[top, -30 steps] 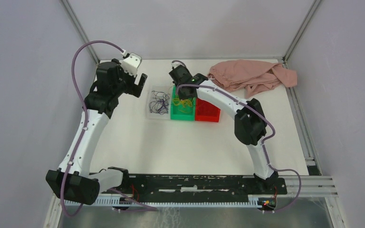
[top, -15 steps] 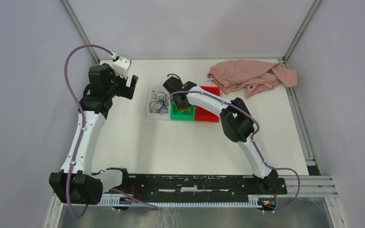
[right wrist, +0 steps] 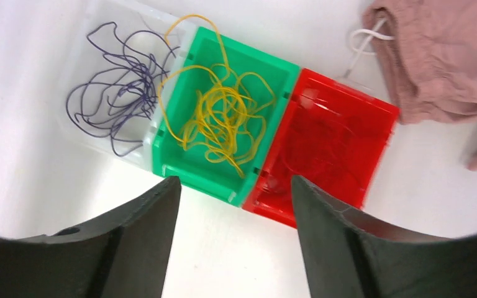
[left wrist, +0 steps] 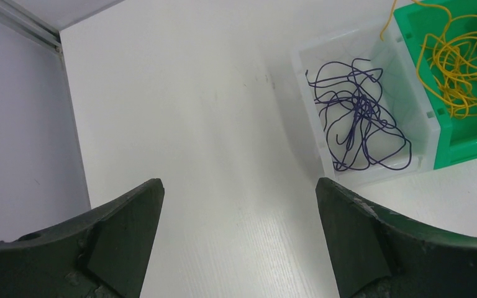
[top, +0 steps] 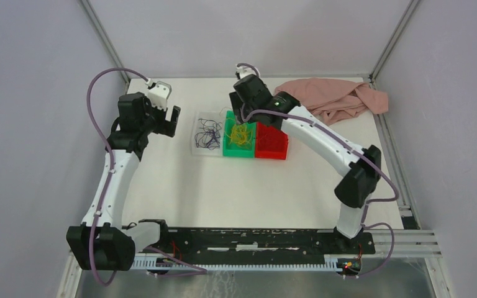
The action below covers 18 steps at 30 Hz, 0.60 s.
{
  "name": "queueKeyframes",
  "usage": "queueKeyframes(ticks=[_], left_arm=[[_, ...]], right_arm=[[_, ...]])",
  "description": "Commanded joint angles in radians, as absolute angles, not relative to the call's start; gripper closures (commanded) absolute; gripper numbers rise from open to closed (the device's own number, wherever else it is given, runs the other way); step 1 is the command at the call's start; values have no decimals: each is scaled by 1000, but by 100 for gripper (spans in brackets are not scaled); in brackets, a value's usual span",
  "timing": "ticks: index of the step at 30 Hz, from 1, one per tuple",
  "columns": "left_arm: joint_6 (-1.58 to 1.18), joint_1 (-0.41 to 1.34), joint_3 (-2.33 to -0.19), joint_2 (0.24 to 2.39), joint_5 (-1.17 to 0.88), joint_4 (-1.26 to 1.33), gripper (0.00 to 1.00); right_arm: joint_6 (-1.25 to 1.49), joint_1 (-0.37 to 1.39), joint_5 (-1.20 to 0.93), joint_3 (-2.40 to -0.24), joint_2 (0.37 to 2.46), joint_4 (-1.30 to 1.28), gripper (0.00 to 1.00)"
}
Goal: Untangle the cables
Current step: Place the cable in the bin, then reset both arms
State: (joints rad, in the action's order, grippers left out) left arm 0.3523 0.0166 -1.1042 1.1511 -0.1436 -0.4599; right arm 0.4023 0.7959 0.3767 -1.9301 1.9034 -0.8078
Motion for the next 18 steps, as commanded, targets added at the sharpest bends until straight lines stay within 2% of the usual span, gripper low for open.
queueKeyframes(ticks=[1,2,3,7,11,14,18], left_arm=[[278,8,-1049,1089,-206,-349,0],[279,7,-1021,1080,-222,-324,1],[276,6,-978,1066,-239,-290,1],[253,3,-763,1012,-324,-85,0],[226,3,-578,1010,-369,119,0],[214,1,-490,1067,-356,272,1],[179,1,-397,1135,-340,475,1]], right_arm=[[389,774,492,-1709,1682,-742,20],[383,761,526,-1597,1596,-660,6],[376,744,560,-1479,1513,-566,1],[350,641,705,-1036,1197,-251,1],[261,536,880,-641,1008,72,1],[286,444,966,-491,964,158,1],[377,330,1005,-426,1010,144,1]])
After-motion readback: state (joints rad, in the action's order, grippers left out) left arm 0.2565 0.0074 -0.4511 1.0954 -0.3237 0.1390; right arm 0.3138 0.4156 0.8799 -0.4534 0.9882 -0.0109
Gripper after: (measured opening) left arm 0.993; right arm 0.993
